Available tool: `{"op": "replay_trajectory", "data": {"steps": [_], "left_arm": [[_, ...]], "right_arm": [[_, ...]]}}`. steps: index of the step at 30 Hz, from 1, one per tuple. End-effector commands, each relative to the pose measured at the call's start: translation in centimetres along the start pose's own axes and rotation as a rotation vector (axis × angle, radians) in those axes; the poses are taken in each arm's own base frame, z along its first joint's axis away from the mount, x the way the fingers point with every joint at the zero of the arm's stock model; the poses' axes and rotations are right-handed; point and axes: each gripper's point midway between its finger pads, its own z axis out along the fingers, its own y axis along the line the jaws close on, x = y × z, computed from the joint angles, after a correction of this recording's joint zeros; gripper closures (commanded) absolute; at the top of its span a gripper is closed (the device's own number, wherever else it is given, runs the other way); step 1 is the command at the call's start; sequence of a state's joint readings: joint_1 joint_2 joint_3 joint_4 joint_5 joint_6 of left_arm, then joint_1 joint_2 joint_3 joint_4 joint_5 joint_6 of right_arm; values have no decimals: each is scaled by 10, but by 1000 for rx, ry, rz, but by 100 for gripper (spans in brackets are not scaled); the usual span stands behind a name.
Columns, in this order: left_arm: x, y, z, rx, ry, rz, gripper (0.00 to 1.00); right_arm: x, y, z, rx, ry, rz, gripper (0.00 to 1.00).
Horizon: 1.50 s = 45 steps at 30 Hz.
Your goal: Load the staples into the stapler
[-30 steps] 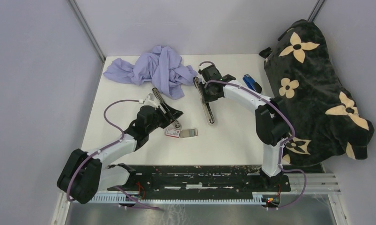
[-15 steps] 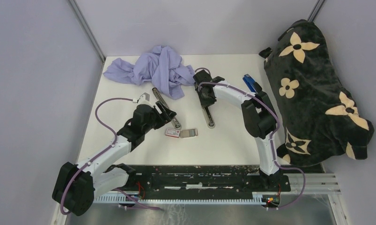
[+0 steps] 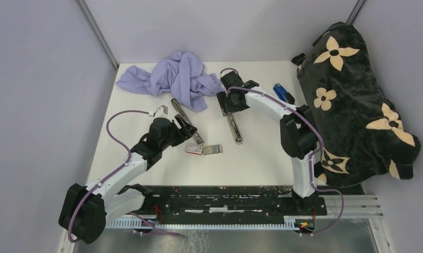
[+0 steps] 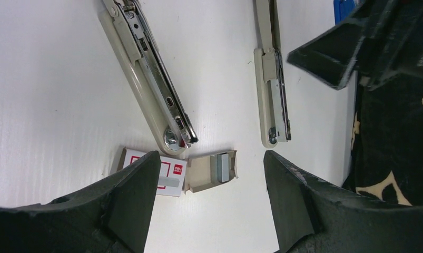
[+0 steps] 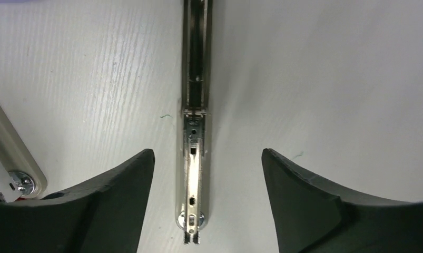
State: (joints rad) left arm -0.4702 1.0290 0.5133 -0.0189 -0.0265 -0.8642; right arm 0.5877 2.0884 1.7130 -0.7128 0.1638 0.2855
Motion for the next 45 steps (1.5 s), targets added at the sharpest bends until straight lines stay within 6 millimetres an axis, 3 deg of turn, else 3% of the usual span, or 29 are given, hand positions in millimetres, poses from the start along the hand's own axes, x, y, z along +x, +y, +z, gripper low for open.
{"op": "replay_trajectory", "data": {"steps": [1, 7, 13, 22, 30, 33, 40, 45], "left_arm": [[-27, -16, -8, 32, -79, 61, 21], [-28, -17, -11, 37, -76, 85, 20], [-28, -16, -13, 38, -76, 93, 19], [-27, -16, -15, 45, -74, 104, 18], [-25, -18, -13, 51, -61, 112, 18], [-25, -19, -13, 56, -56, 116, 18], [-25, -22, -13, 67, -52, 113, 18], [-23, -29, -11, 98, -38, 107, 18]], "right_arm": [[-40, -53, -53, 88, -134, -16, 17], [-39, -137, -58, 218, -110, 13, 8], [-33, -211, -48, 294, -84, 111, 6], [-34, -275, -14, 301, -66, 191, 6], [-33, -283, 25, 247, -20, 172, 9], [-33, -282, 33, 237, -10, 172, 16], [-26, -278, 34, 223, 3, 193, 39], [-20, -270, 23, 215, -3, 242, 65]]}}
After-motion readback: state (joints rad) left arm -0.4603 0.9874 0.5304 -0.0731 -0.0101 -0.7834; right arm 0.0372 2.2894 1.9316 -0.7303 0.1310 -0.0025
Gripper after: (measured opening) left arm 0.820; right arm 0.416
